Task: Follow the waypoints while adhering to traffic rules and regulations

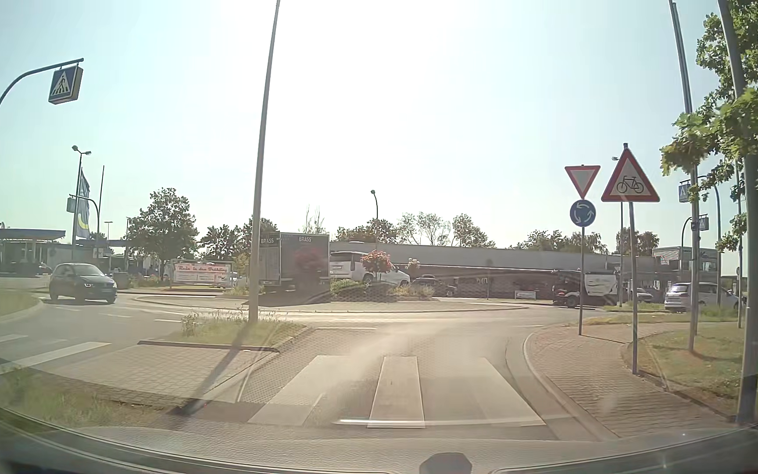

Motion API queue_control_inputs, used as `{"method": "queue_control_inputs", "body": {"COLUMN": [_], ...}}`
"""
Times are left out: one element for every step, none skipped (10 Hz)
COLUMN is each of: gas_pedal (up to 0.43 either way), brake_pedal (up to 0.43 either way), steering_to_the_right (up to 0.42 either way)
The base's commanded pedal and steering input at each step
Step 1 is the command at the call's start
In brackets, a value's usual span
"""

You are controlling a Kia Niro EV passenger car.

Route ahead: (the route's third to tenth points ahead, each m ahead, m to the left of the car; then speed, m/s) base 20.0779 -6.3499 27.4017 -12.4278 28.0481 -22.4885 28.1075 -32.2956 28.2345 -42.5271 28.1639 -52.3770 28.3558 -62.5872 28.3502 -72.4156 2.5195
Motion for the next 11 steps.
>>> {"method": "queue_control_inputs", "body": {"gas_pedal": [0.067,0.067,0.067,0.067,0.067,0.067,0.067,0.067,0.067,0.067,0.067], "brake_pedal": [0.03,0.03,0.03,0.03,0.03,0.03,0.03,0.03,0.03,0.03,0.037], "steering_to_the_right": [-0.031,-0.031,-0.031,-0.031,-0.03,-0.029,-0.028,-0.028,-0.026,-0.024,-0.02]}}
